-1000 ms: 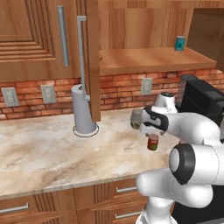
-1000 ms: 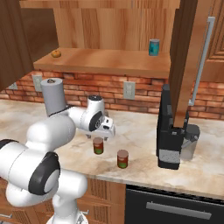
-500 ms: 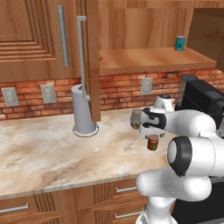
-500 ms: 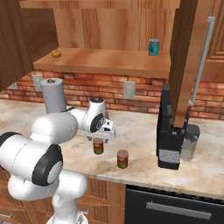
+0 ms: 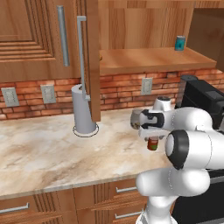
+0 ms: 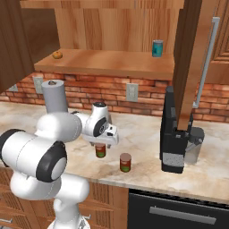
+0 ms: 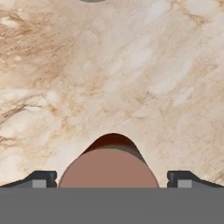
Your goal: Pick the cans from the counter and place them in their designated side in the cabinet.
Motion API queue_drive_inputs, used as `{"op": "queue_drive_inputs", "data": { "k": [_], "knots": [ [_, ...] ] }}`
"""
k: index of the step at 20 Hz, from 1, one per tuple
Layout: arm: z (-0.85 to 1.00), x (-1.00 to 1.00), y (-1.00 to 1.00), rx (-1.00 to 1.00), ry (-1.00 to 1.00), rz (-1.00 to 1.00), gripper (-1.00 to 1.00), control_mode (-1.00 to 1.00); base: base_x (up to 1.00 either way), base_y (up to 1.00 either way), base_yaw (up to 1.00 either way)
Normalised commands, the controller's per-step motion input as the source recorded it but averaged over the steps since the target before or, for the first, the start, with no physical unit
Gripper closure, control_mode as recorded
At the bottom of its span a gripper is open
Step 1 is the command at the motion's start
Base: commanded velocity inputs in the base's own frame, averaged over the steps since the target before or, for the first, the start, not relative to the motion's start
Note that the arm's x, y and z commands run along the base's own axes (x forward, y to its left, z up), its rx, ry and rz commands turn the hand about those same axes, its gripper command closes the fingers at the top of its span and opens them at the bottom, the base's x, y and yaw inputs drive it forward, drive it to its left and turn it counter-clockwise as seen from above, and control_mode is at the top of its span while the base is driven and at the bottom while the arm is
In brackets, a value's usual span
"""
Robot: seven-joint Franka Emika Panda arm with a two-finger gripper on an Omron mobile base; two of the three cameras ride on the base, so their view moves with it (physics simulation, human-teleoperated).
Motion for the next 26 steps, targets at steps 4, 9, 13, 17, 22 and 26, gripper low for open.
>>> {"op": "queue_drive_inputs", "data": {
  "k": [4,9,13,17,22,26],
  "knots": [
    [-0.15,0.04,-0.01,0.00,0.01,0.00,1.00,-1.00,0.00,0.00,0.00],
    [-0.10,0.01,-0.02,0.00,0.01,0.00,1.00,-1.00,0.00,0.00,0.00],
    [0.00,0.00,-0.07,0.01,0.00,0.00,1.00,-1.00,0.00,0.00,0.00],
    [0.07,-0.02,-0.10,0.00,0.00,0.00,1.00,-1.00,0.00,0.00,0.00],
    [0.18,-0.01,-0.14,0.00,-0.01,0.00,1.00,-1.00,0.00,0.00,0.00],
    [0.29,-0.01,-0.07,0.00,0.00,0.00,1.00,-1.00,0.00,0.00,0.00]
  ]
}}
